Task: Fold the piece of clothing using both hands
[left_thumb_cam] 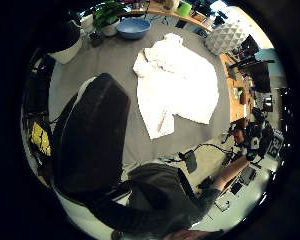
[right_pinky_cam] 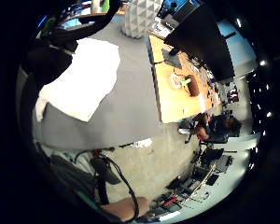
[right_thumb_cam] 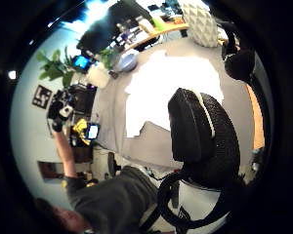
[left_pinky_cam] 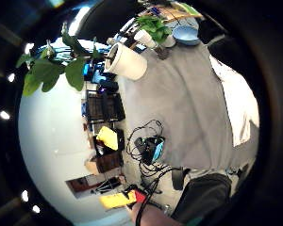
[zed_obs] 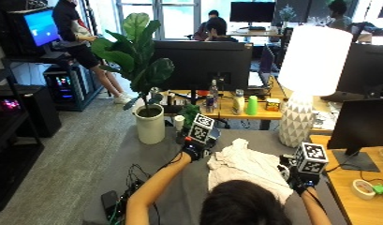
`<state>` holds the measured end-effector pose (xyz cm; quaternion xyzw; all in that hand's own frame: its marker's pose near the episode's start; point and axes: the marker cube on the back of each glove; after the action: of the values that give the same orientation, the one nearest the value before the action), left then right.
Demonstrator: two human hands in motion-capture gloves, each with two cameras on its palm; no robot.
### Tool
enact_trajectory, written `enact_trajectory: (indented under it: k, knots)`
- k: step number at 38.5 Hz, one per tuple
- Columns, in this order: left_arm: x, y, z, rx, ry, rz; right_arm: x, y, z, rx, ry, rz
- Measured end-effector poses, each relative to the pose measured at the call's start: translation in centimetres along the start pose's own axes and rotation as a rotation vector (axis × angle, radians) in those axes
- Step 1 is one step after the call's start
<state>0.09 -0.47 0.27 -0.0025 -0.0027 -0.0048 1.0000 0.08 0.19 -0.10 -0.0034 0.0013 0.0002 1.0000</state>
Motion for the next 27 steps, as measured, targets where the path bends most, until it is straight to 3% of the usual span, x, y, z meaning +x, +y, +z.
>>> enact_trajectory:
  k: [14, 22, 27]
  knots:
    - [1.7, 0.4, -0.6, 0.028, -0.017, 0.034, 1.3, 0.8, -0.3, 0.016, -0.024, 0.037]
    - [2.0, -0.5, 1.9, -0.023, 0.066, 0.084, 1.8, -1.1, 1.5, -0.048, -0.038, 0.052]
    - [3.0, -1.0, 4.7, -0.066, 0.172, 0.156, 1.3, -1.2, 2.9, -0.160, -0.031, 0.040]
